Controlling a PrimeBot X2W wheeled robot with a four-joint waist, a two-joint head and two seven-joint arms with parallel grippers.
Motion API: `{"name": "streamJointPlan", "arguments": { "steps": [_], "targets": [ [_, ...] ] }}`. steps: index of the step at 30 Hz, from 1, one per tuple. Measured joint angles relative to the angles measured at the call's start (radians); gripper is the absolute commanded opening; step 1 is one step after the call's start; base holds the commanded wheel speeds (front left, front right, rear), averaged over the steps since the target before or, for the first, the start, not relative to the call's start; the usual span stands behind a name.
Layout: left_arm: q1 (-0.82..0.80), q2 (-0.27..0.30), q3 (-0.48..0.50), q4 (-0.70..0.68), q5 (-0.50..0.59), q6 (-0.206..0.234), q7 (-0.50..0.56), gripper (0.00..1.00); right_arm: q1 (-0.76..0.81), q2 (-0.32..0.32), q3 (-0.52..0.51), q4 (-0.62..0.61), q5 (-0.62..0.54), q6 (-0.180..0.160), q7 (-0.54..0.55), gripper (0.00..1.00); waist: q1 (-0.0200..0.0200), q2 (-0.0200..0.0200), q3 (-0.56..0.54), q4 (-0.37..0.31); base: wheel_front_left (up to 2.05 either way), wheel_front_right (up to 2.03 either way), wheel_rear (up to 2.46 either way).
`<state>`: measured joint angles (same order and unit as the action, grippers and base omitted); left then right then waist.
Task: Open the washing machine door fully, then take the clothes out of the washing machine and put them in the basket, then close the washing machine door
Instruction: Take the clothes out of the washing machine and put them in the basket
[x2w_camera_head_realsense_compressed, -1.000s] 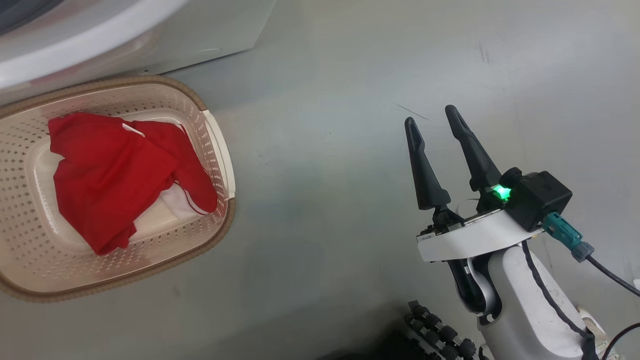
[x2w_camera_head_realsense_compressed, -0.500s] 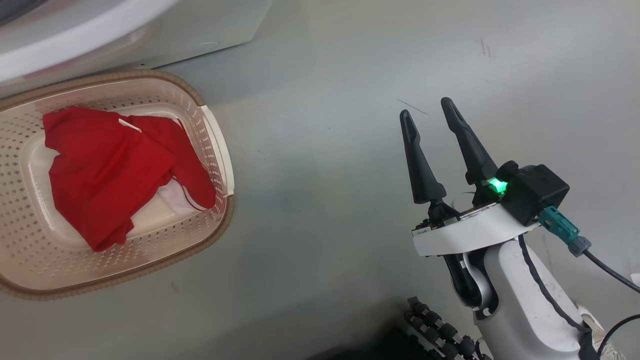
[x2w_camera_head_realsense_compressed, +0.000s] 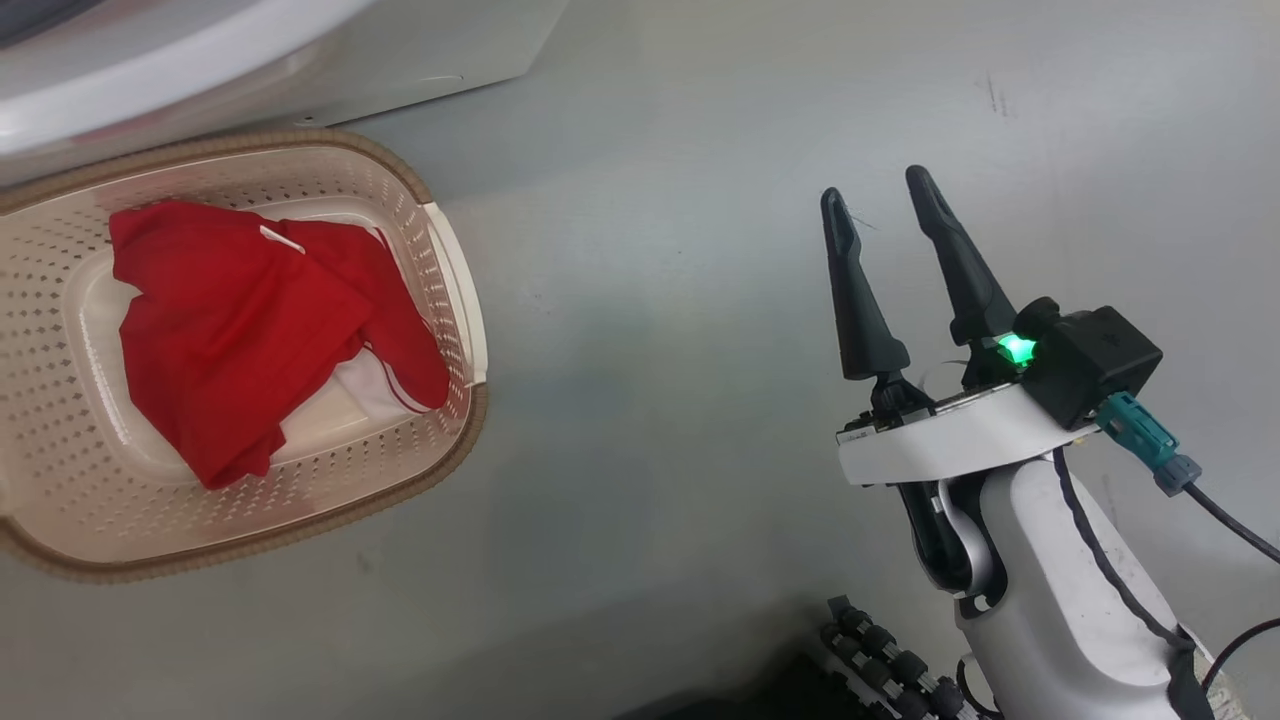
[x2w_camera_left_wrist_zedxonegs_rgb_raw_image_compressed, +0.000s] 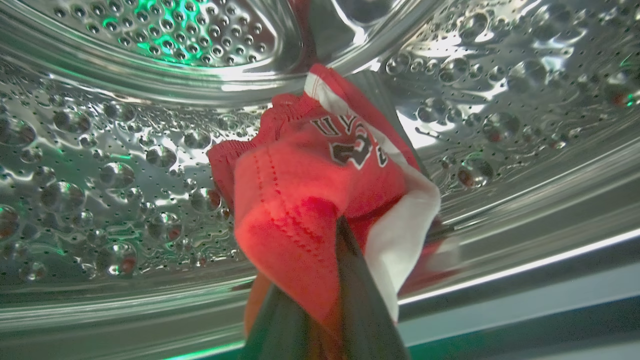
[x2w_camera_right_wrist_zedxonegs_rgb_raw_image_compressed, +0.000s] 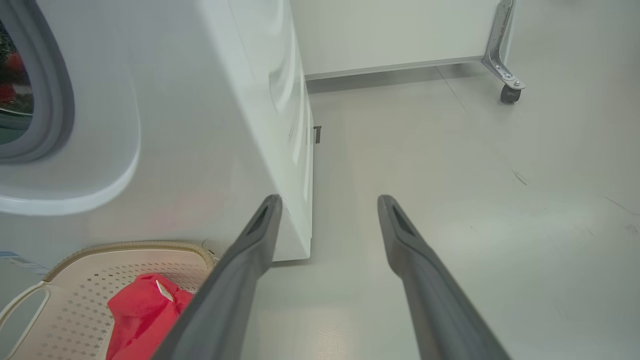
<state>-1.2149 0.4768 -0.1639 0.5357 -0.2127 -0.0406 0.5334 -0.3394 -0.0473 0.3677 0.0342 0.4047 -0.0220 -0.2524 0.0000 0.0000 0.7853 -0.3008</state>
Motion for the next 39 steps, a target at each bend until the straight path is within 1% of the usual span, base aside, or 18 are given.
{"name": "streamJointPlan", "arguments": {
  "steps": [3,8,9,12,13,17,21,27,34,36,39],
  "targets": [
    [0.0,-0.022,0.003,-0.024,-0.007,0.0,-0.05,0.0,-0.001,0.0,-0.006,0.002,-0.006,0.0,0.0,1.0,0.0,0.0,-0.004,0.013,0.0,0.0,0.0],
    [0.002,-0.029,0.038,-0.079,-0.03,0.011,-0.147,0.0,-0.002,0.0,-0.007,0.003,-0.011,0.0,0.0,1.0,0.0,0.0,-0.013,0.03,0.0,0.0,0.0],
    [0.002,-0.029,0.038,-0.079,-0.03,0.011,-0.147,0.0,-0.002,0.0,-0.007,0.003,-0.011,0.0,0.0,1.0,0.0,0.0,-0.013,0.03,0.0,0.0,0.0],
    [0.024,-0.056,0.059,-0.107,-0.051,0.022,-0.212,0.0,-0.002,-0.001,-0.016,0.004,-0.013,-0.002,0.0,1.0,0.0,0.0,-0.02,0.038,0.0,0.0,0.0],
    [0.038,-0.063,0.063,-0.118,-0.052,0.025,-0.233,0.0,-0.002,-0.001,-0.019,0.005,-0.017,-0.007,0.0,1.0,0.0,0.0,-0.023,0.041,0.0,0.0,0.0],
    [0.1,-0.089,0.069,-0.16,-0.061,0.037,-0.31,0.0,-0.002,-0.001,-0.032,0.009,-0.036,-0.007,0.0,1.0,0.0,0.0,-0.036,0.055,0.0,0.0,0.0],
    [0.162,-0.116,0.078,-0.209,-0.061,0.062,-0.394,0.0,-0.001,-0.001,-0.04,0.016,-0.049,-0.007,0.0,1.0,0.0,0.0,-0.052,0.072,0.0,0.0,0.0],
    [0.275,-0.163,0.087,-0.272,-0.068,0.089,-0.508,0.0,0.002,-0.001,-0.053,0.032,-0.077,-0.006,0.0,1.0,0.0,0.0,-0.085,0.096,0.0,0.0,0.0],
    [0.402,-0.213,0.087,-0.334,-0.069,0.107,-0.623,0.0,0.033,-0.006,-0.074,0.048,-0.101,-0.006,0.0,1.0,0.0,0.0,-0.139,0.125,0.0,0.0,0.0],
    [0.466,-0.232,0.086,-0.356,-0.068,0.116,-0.668,0.0,0.047,-0.011,-0.076,0.058,-0.106,-0.005,0.0,1.0,0.0,0.0,-0.168,0.137,0.0,0.0,0.0],
    [0.529,-0.252,0.079,-0.37,-0.067,0.123,-0.701,0.0,0.064,-0.014,-0.081,0.065,-0.109,0.002,0.0,1.0,0.0,0.0,-0.199,0.148,0.0,0.0,0.0]
  ]
}}
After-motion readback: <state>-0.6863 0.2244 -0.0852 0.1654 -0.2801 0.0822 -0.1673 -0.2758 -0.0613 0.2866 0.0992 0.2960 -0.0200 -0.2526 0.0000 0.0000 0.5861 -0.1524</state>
